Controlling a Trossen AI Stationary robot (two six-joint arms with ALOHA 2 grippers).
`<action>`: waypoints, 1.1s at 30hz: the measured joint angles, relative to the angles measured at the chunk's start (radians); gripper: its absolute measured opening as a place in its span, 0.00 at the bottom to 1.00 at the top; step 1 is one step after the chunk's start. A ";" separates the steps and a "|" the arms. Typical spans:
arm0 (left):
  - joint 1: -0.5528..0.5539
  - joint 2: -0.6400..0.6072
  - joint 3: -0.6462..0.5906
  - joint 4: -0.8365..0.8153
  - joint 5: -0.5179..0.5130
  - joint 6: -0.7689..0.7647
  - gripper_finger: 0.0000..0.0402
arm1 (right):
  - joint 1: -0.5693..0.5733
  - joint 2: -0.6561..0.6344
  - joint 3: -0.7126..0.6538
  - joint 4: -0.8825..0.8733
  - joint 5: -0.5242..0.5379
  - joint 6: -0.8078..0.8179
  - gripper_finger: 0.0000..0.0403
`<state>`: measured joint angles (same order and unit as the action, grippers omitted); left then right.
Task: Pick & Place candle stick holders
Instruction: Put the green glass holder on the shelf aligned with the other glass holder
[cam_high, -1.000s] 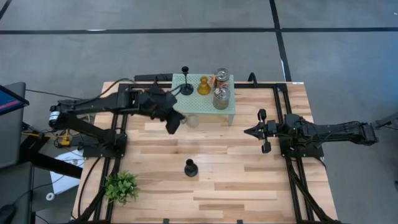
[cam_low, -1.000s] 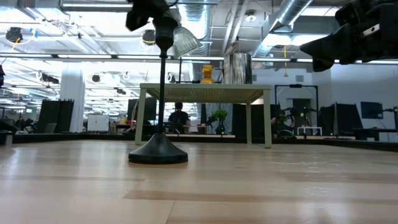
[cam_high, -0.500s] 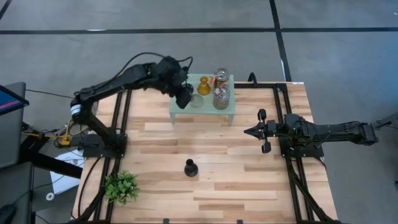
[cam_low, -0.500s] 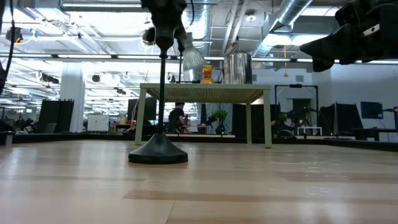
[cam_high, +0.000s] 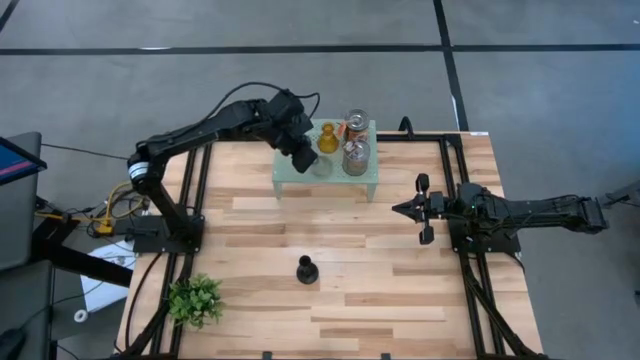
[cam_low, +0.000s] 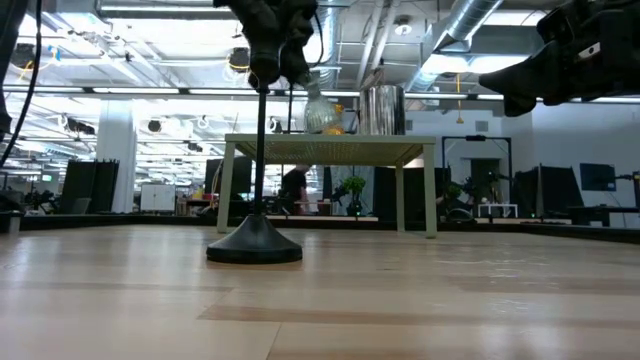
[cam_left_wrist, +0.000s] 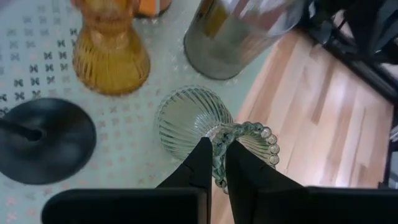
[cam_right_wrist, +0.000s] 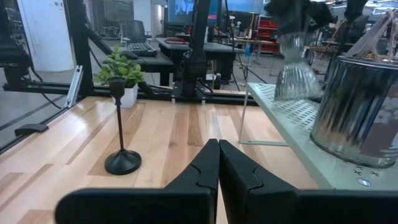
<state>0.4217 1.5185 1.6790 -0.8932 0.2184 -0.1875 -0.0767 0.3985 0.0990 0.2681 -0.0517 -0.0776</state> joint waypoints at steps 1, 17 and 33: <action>0.000 -0.002 0.011 0.001 0.001 0.000 0.05 | 0.000 0.000 0.000 0.000 0.000 0.000 0.00; -0.012 -0.005 0.044 0.011 -0.008 -0.003 0.05 | 0.000 0.000 0.000 -0.002 0.000 0.000 0.00; -0.012 -0.004 -0.026 0.033 -0.034 -0.007 0.05 | 0.000 0.000 0.000 -0.001 0.000 0.000 0.00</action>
<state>0.4099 1.5146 1.6527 -0.8602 0.1840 -0.1947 -0.0768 0.3985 0.0990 0.2668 -0.0517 -0.0776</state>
